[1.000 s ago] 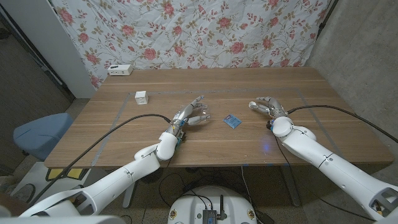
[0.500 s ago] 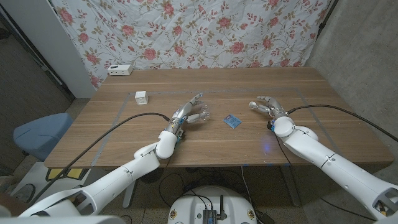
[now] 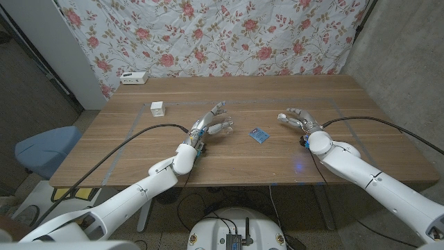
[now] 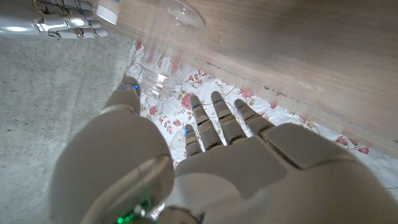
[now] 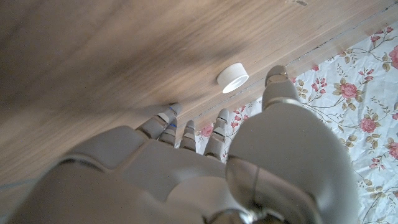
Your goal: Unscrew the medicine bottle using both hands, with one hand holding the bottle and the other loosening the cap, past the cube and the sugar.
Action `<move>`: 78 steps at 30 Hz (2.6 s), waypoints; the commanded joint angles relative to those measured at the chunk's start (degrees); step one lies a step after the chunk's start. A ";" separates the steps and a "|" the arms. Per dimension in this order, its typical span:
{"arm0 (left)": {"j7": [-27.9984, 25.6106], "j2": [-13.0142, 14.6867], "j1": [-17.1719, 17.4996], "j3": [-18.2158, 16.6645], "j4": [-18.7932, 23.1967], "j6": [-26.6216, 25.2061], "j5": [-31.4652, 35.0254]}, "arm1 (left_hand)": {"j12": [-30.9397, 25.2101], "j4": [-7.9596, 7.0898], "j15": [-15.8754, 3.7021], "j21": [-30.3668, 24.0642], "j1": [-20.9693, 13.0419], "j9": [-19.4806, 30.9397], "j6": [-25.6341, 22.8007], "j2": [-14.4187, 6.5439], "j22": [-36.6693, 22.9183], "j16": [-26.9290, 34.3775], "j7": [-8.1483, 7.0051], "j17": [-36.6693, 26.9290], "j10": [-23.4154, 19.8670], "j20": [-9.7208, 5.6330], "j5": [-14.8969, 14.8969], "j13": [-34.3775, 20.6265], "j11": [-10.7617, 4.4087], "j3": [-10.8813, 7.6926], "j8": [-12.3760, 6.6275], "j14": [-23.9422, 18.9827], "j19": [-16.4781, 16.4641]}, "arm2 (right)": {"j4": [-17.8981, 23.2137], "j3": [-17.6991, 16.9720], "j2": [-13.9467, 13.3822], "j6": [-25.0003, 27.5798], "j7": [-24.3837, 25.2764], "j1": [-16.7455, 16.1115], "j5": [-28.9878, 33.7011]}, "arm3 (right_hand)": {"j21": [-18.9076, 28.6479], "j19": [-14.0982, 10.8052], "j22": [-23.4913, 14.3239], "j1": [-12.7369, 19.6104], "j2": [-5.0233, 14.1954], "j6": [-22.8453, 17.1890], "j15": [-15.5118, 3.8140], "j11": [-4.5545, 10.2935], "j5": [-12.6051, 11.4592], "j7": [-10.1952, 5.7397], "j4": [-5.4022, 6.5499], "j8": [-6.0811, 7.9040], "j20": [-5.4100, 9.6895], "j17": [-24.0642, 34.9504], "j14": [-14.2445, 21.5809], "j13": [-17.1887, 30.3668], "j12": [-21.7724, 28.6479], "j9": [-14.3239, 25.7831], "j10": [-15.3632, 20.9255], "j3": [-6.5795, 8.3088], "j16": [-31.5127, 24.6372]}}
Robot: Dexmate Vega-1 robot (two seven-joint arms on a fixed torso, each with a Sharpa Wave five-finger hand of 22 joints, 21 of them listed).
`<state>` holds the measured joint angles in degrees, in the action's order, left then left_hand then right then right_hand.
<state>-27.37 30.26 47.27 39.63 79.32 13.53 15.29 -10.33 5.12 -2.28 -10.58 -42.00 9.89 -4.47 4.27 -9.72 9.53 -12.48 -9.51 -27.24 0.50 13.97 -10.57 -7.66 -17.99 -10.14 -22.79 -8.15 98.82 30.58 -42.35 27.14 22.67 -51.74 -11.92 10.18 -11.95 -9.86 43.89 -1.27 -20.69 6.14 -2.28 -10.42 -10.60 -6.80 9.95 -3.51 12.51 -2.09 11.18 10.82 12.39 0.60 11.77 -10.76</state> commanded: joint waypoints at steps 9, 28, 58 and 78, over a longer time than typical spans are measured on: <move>0.12 -0.78 0.65 -1.96 1.07 1.57 -2.97 | -0.41 -0.94 -3.68 -0.02 0.99 0.14 0.30 -0.71 -0.14 0.34 0.00 -0.06 0.53 0.12 0.14 -0.15 -0.08 0.15 -0.24 0.68 0.30 | 4.27 -4.25 -2.95 -6.71 0.64 -4.52 -0.02 | 0.62 -0.07 0.08 -1.88 0.22 2.88 -0.18 -0.44 -0.25 -0.54 0.88 -0.03 0.86 -0.28 -0.61 0.02 0.45 -0.37 0.14 -0.23 -0.34; -0.06 -0.83 2.21 -4.42 1.58 4.35 -6.22 | -0.64 -1.77 -3.44 -0.09 2.55 0.15 -0.27 -1.48 -0.15 0.51 0.01 -0.09 0.62 0.39 -0.13 -0.14 0.09 0.42 -0.44 0.82 0.56 | 5.31 -8.04 -2.54 -15.52 1.39 -8.10 -0.78 | 0.65 0.03 0.14 -4.88 1.37 8.22 -1.61 1.60 -0.06 -1.75 1.97 -0.17 1.51 -0.65 -0.05 -0.30 0.31 -1.09 0.06 -0.83 -0.85; 7.18 -0.26 2.93 -9.12 -0.51 11.53 -16.52 | -0.35 -5.38 -2.40 -0.42 8.27 0.11 -4.05 -6.50 -0.15 0.35 1.03 -0.30 3.38 -0.53 -1.45 -0.11 1.21 0.61 -0.63 3.68 -0.28 | 7.37 -11.36 -0.18 -22.30 0.72 -10.80 -3.31 | 0.66 0.45 0.22 -18.43 5.20 11.42 -3.92 3.06 0.07 0.88 8.57 0.24 4.22 -0.65 -0.48 -0.64 0.44 -1.59 1.74 -4.20 -1.12; 12.97 -3.81 1.64 -10.32 -8.45 17.84 -24.80 | 0.23 -5.53 -0.89 -0.83 9.82 -0.04 -4.43 -9.73 -0.07 -0.34 4.31 0.00 9.79 -1.29 -2.71 0.11 2.99 -0.14 -0.18 11.01 -3.08 | 3.41 -11.17 4.93 -27.38 1.68 -10.21 -5.15 | 0.46 -0.20 0.30 -22.11 6.26 13.80 -5.50 3.39 -0.44 -2.18 9.19 0.63 5.36 -1.52 0.65 -0.84 -0.03 -1.74 1.48 -4.93 -0.67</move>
<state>-17.75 27.29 49.48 30.07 74.22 28.43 -5.43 -10.15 -0.80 -2.34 -11.25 -32.07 9.89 -8.96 -4.94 -9.59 9.30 -8.34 -9.48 -18.31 -0.93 11.44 -10.38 -4.89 -17.75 -10.68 -12.65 -10.65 104.46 18.97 -40.03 1.76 23.88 -62.89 -16.43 10.66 -12.32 -9.62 22.00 4.70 -7.01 0.90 0.63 -10.42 -11.28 2.29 10.42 1.54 10.92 -1.34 10.39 10.97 10.66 2.04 6.80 -11.71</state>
